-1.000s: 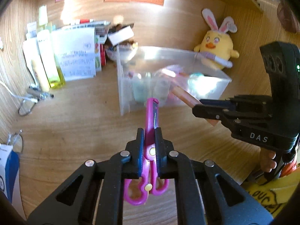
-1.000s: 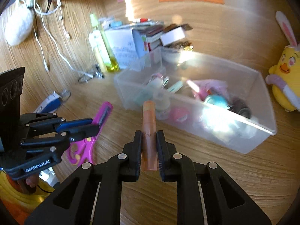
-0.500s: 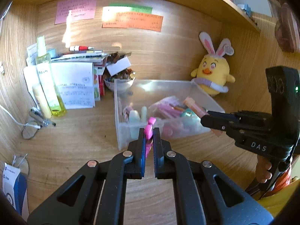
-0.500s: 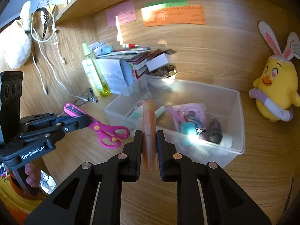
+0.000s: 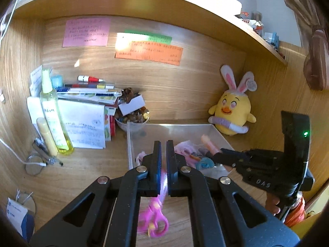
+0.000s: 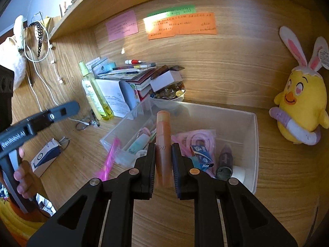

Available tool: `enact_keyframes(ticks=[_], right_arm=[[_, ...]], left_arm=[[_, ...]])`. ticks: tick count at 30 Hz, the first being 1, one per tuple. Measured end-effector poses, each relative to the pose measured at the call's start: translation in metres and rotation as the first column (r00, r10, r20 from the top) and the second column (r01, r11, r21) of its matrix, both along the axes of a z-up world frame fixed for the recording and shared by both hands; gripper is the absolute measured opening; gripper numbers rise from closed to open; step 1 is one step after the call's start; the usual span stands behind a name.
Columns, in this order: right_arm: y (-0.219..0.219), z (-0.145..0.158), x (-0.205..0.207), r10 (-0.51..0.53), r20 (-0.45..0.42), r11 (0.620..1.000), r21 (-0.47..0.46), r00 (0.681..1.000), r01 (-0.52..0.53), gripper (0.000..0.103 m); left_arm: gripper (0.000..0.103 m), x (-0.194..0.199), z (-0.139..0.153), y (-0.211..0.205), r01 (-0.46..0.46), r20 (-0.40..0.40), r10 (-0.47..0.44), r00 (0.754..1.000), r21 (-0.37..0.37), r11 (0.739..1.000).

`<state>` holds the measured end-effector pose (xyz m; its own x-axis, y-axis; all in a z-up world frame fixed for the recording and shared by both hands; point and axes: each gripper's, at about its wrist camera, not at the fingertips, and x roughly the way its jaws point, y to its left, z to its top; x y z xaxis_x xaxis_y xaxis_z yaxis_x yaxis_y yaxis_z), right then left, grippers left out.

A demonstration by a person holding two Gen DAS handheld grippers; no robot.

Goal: Organize objects
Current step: 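Carry the lip balm and scissors into the clear box and release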

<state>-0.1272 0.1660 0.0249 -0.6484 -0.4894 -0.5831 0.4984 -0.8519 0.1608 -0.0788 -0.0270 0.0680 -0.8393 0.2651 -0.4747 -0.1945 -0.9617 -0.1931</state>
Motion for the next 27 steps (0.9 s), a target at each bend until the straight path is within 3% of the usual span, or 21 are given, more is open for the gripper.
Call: enact_keyframes(ticks=[3,8,15,20,23,26,27], right_arm=[[-0.002,-0.009,-0.008,0.004,0.024,1.000,0.013,1.000,-0.004,0.014],[-0.002,-0.023,-0.024,-0.033,0.062,0.999,0.043,0.998,0.030,0.014],[0.003,-0.035,-0.042,-0.101,0.082,0.992,0.081,0.991,0.095,0.014],[-0.001,-0.037,-0.046,-0.124,0.072,0.987,0.114,0.990,0.116,0.014],[-0.002,-0.037,-0.047,-0.135,0.071,0.984,0.129,0.988,0.125,0.016],[0.000,-0.035,-0.044,-0.142,0.066,0.982,0.133,0.988,0.133,0.026],[0.001,-0.033,-0.042,-0.147,0.060,0.982,0.131,0.987,0.138,0.032]], left_arm=[[0.003,-0.003,-0.007,0.003,0.013,0.026,-0.013,1.000,-0.010,1.000],[0.006,-0.002,-0.036,0.010,0.060,0.133,-0.054,0.990,-0.041,0.997],[0.028,0.010,-0.089,0.016,0.149,0.324,-0.119,0.938,-0.069,0.986],[0.042,0.015,-0.112,0.024,0.195,0.386,-0.149,0.910,-0.084,0.977],[0.042,0.014,-0.120,0.030,0.222,0.404,-0.166,0.899,-0.095,0.970],[0.040,0.014,-0.126,0.037,0.245,0.398,-0.180,0.900,-0.120,0.962],[0.034,0.013,-0.129,0.039,0.249,0.406,-0.176,0.897,-0.133,0.959]])
